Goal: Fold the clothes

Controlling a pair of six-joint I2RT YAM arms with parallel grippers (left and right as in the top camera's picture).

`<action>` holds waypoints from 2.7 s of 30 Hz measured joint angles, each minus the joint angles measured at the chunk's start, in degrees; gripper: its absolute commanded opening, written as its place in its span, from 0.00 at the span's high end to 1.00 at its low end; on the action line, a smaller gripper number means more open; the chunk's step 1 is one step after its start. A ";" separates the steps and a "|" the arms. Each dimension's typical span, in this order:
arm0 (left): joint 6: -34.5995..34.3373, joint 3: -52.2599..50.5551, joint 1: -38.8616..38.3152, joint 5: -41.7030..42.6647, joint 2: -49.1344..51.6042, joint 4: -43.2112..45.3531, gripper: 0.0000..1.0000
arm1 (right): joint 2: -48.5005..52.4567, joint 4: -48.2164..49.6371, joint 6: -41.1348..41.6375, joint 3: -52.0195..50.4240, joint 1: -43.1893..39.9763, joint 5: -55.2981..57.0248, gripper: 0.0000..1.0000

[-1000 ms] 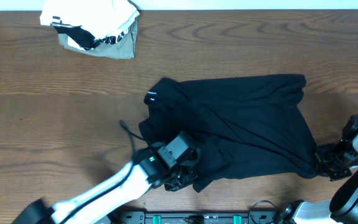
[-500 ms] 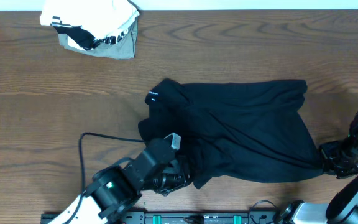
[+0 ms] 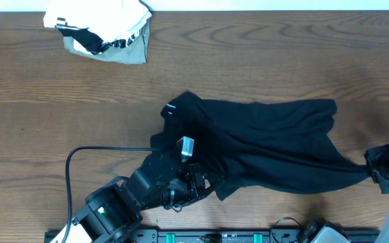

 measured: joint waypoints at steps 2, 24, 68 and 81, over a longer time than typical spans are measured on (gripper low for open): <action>-0.76 -0.02 0.00 0.52 0.00 0.04 0.94 | -0.66 -0.26 -0.31 1.75 0.00 -0.17 0.93; 3.37 0.02 0.00 1.07 7.56 -1.70 0.13 | -0.79 0.94 -5.09 3.89 0.00 -5.07 0.68; 38.77 5.90 27.19 -3.65 41.44 5.42 0.25 | 33.35 19.45 -9.05 4.00 18.99 -16.06 0.38; 36.15 19.71 27.82 -2.95 56.15 5.70 0.32 | 33.46 19.54 -9.07 4.00 18.99 -16.06 0.36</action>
